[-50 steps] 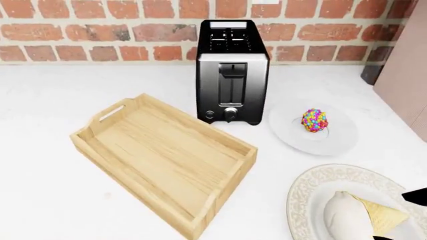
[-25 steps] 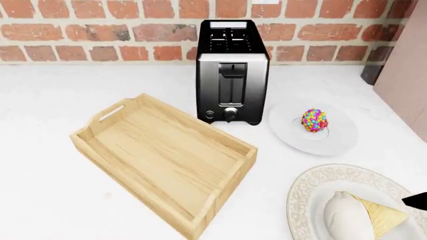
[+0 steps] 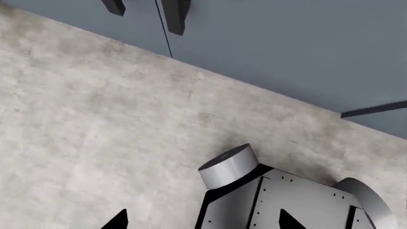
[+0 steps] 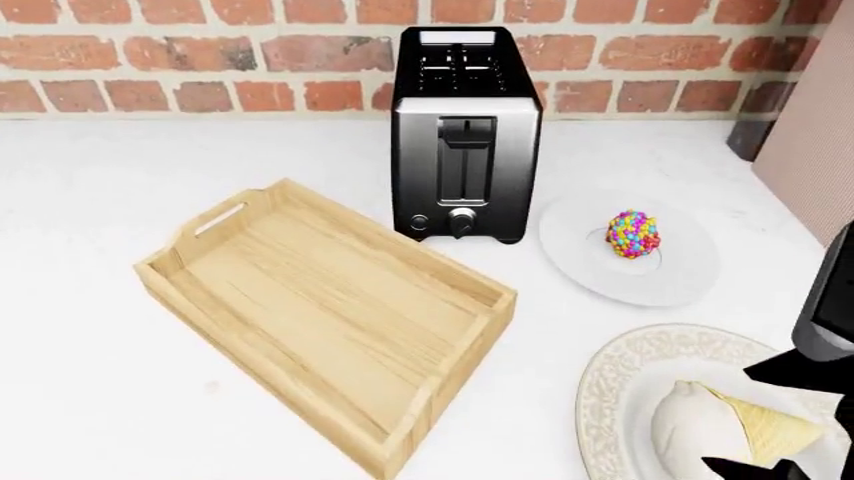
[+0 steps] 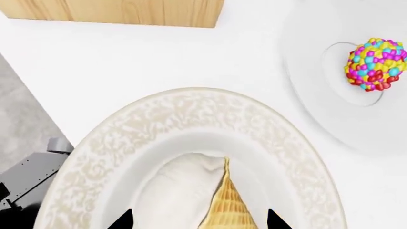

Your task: Move the dessert items from the plate to the tray.

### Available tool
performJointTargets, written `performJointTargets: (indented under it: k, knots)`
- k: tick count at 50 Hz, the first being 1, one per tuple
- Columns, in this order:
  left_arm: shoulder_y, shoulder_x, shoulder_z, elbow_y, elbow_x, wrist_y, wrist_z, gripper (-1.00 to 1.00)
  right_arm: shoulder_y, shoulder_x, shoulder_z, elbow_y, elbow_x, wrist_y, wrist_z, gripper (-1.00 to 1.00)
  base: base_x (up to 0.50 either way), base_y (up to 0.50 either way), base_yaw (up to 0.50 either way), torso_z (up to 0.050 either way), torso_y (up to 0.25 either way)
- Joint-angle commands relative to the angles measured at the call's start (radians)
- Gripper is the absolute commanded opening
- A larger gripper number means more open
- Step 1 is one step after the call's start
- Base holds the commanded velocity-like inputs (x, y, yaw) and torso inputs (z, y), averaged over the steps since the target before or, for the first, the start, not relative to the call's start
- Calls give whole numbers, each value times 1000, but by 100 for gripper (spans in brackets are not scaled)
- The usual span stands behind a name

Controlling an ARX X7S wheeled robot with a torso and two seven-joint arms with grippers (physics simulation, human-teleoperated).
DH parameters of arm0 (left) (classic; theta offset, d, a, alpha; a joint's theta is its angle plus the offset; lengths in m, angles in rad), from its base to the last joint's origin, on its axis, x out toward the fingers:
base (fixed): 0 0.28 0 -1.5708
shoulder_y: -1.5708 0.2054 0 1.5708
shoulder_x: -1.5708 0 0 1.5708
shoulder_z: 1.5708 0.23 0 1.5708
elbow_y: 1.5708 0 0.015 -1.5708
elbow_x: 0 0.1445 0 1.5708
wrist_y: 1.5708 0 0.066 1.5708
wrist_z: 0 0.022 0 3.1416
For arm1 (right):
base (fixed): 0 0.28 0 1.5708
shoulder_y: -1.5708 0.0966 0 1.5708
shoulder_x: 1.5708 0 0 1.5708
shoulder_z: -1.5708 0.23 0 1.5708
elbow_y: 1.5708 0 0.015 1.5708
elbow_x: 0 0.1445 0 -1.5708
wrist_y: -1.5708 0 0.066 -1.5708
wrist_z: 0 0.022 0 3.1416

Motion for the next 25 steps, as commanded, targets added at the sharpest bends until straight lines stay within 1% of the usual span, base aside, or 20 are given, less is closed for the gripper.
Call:
performJointTargets:
  k: [1,15,25]
  knots:
    - [-1,0,-8,0,2,-5,0,100,-40,-18,-39,-2,-46,-51,-16,100,0,0,0,0,0]
    - [-2,0,-7,0,3,-11,-5,100,-57,-8,-44,-9,-51,-55,-12,100,0,0,0,0,0]
    - [-2,0,-11,0,1,-15,-5,100,-98,-12,-66,-10,-68,-98,-4,100,0,0,0,0,0]
